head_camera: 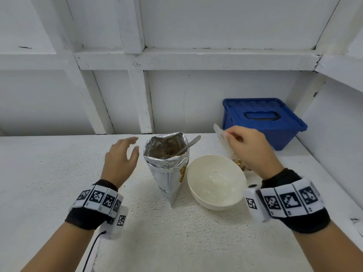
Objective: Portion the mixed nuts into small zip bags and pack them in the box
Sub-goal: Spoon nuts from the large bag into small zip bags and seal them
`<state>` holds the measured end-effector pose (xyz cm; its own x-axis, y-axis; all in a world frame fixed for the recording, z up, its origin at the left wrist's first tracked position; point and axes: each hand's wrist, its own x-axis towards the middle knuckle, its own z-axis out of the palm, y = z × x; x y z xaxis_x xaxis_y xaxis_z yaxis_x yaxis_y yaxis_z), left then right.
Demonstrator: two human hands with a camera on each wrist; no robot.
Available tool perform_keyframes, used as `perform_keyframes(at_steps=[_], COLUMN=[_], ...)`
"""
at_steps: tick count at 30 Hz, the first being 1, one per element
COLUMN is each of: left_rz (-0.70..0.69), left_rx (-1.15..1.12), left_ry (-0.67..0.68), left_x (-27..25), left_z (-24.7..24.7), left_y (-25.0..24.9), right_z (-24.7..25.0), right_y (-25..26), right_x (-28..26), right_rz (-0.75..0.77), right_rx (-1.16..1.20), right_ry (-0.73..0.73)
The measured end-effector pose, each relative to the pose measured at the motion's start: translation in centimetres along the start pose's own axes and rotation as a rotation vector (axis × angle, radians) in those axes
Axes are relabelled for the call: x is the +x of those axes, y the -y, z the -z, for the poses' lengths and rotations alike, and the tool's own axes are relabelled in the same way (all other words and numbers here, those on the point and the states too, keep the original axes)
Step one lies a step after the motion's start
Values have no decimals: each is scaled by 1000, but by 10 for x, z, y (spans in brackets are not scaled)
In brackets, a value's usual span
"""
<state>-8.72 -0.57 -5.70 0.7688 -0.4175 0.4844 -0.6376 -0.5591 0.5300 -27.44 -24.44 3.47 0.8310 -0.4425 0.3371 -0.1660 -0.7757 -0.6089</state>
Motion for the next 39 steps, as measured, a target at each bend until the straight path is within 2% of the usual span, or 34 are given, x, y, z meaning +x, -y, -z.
perform_keyframes(at_steps=[2, 4, 7, 10, 17, 23, 27, 30, 35, 39], left_rz=[-116, -216, -333, -383, -352, -275, -298, -298, -327, -388], left_rx=[-80, -169, -262, -324, -344, -343, -308, -286, -180, -102], left_ry=[-112, -118, 35, 212, 211, 178, 213, 226, 292, 303], left_x=[7, 14, 19, 18, 13, 8, 6, 4, 4, 1], left_z=[16, 29, 40, 39, 37, 38, 37, 36, 40, 40], left_y=[-30, -58, -92, -110, -113, -106, -102, -102, -98, -92], right_z=[6, 3, -9, -23, -39, -34, -26, -31, -33, -31], right_y=[17, 31, 47, 59, 65, 59, 64, 66, 67, 72], right_x=[3, 7, 11, 11, 5, 3, -1, -2, 1, 0], right_rz=[22, 35, 41, 42, -46, -11, 84, 80, 35, 53], right_rx=[121, 223, 337, 425, 520, 524, 537, 517, 489, 444], right_ry=[-24, -21, 48, 124, 233, 80, 219, 336, 350, 429])
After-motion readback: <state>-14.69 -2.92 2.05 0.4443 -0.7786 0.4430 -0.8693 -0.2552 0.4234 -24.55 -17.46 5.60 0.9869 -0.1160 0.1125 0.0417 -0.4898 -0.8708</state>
